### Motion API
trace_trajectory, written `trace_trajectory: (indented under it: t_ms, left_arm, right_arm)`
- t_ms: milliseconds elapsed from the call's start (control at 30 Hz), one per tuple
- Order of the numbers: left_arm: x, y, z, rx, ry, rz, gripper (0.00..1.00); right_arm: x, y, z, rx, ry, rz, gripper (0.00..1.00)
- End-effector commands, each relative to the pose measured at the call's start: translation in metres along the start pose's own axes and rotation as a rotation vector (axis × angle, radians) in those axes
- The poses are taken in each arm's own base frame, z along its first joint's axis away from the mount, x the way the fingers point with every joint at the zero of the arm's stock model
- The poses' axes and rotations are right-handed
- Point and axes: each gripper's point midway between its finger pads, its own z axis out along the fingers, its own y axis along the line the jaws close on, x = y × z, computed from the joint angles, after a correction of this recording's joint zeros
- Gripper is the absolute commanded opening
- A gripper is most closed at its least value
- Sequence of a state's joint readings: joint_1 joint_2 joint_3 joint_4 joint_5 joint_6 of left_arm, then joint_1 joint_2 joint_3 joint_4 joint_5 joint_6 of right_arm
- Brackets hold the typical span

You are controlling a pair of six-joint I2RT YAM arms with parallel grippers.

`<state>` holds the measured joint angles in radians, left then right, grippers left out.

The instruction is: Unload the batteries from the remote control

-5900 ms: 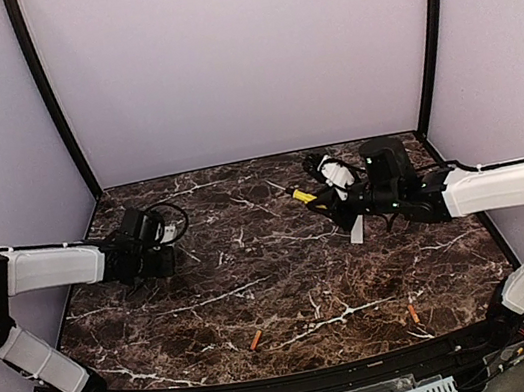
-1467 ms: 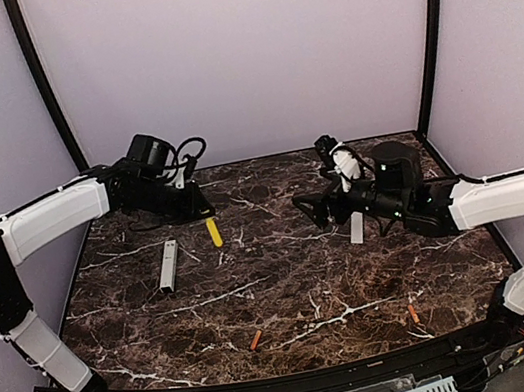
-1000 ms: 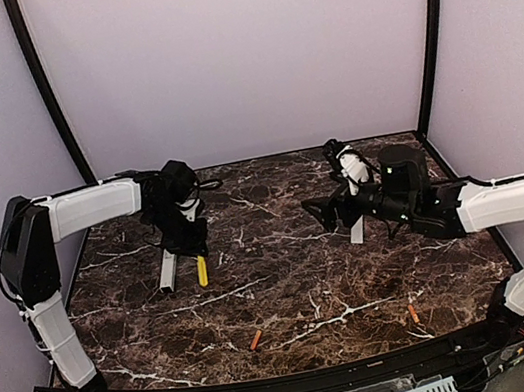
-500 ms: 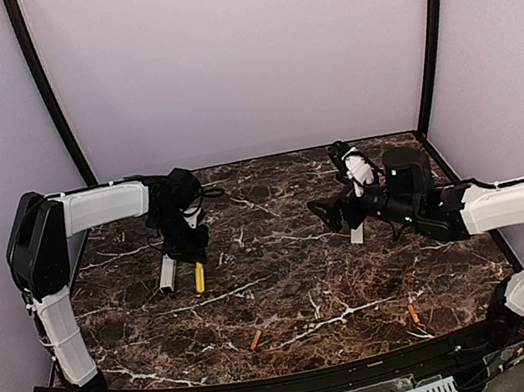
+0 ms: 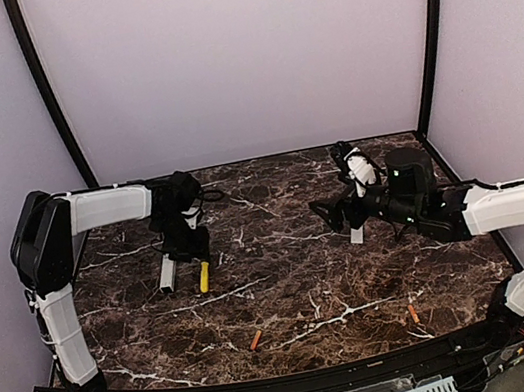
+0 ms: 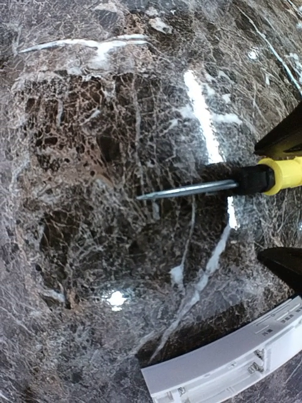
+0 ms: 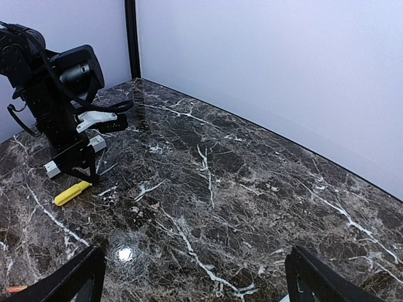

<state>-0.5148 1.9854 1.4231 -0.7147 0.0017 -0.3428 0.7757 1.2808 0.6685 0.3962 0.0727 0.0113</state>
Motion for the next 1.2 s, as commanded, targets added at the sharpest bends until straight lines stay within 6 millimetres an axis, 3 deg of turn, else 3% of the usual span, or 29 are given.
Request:
trace_trajectory:
  t_ms: [0, 167, 300, 333, 400, 633, 833, 1033, 1167]
  left_arm:
    - [-0.005, 0.002, -0.011, 0.005, -0.047, 0.007, 0.52]
    - [-0.017, -0.015, -0.039, 0.109, -0.152, 0.057, 0.65]
    - [-0.027, -0.015, -0.064, 0.120, -0.270, 0.086, 0.84]
    - [-0.031, -0.015, -0.076, 0.124, -0.308, 0.091, 0.94]
    - [-0.038, -0.015, -0.089, 0.127, -0.379, 0.099, 0.98]
    - [-0.046, 0.008, -0.127, 0.019, -0.556, 0.117, 0.99]
    - [-0.047, 0.032, -0.162, -0.097, -0.690, 0.122, 0.98]
    - [-0.046, 0.067, -0.181, -0.266, -0.814, 0.073, 0.97]
    - [-0.036, 0.098, -0.176, -0.389, -0.869, 0.019, 0.96]
  right_arm:
    - [-0.005, -0.009, -0.005, 0.034, -0.028, -0.002, 0.99]
    - [-0.008, -0.023, -0.012, 0.082, -0.042, -0.030, 0.99]
    - [-0.018, -0.042, -0.019, 0.138, -0.052, -0.028, 0.99]
    - [-0.020, -0.047, -0.021, 0.150, -0.052, -0.020, 0.99]
    - [-0.024, -0.059, -0.026, 0.178, -0.054, 0.006, 0.99]
    - [-0.034, -0.103, -0.049, 0.259, -0.070, 0.126, 0.99]
    - [-0.035, -0.121, -0.064, 0.317, -0.075, 0.119, 0.99]
    - [-0.026, -0.141, -0.080, 0.427, -0.094, 0.059, 0.98]
    - [-0.004, -0.175, -0.102, 0.603, -0.122, 0.054, 0.99]
